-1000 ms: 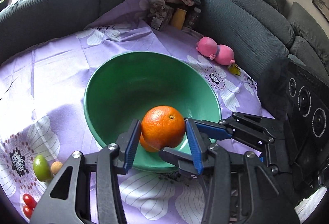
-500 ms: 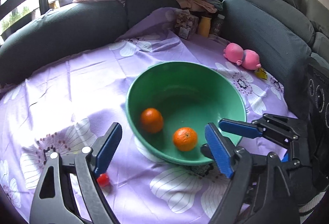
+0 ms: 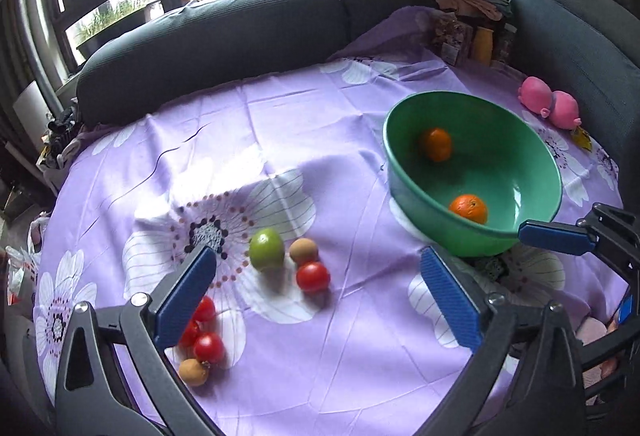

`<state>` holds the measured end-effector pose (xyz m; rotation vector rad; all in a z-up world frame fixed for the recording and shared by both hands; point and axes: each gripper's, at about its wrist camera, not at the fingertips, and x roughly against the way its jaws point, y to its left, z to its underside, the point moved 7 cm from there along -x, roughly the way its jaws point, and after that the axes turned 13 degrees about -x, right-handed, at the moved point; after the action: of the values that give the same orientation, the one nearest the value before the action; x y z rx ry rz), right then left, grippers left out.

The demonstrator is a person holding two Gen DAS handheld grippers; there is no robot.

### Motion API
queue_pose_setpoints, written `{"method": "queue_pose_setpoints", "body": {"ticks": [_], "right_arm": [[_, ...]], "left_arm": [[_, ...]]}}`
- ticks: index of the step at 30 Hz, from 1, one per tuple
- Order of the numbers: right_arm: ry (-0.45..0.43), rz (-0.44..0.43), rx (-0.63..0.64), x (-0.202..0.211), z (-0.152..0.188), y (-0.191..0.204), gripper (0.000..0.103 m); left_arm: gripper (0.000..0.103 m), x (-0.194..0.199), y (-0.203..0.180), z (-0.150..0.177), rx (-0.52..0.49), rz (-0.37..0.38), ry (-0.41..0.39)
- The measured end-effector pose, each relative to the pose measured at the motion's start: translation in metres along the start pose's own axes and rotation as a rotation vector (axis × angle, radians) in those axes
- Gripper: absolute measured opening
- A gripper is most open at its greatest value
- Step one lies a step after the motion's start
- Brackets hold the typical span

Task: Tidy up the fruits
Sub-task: 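Grasp the small brown fruit with the left tool while the right tool grasps a cherry tomato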

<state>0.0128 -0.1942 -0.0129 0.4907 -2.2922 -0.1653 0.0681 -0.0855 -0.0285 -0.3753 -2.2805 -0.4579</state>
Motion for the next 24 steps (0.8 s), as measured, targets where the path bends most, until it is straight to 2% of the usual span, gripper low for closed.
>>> {"method": "queue_pose_setpoints", "body": {"ticks": [12, 17, 24], "right_arm": [[0.077, -0.072, 0.084, -0.021, 0.017, 0.049, 0.067], [0.105, -0.092, 0.088, -0.031, 0.020, 0.062, 0.067], [0.152, -0.106, 0.107, -0.046, 0.032, 0.070, 0.067]], "left_arm": [[0.102, 0.016, 0.042, 0.058, 0.111, -0.062, 0.063], [0.102, 0.022, 0.062, 0.083, 0.201, 0.040, 0.047], [0.099, 0.030, 0.092, 0.123, 0.329, 0.121, 0.006]]}}
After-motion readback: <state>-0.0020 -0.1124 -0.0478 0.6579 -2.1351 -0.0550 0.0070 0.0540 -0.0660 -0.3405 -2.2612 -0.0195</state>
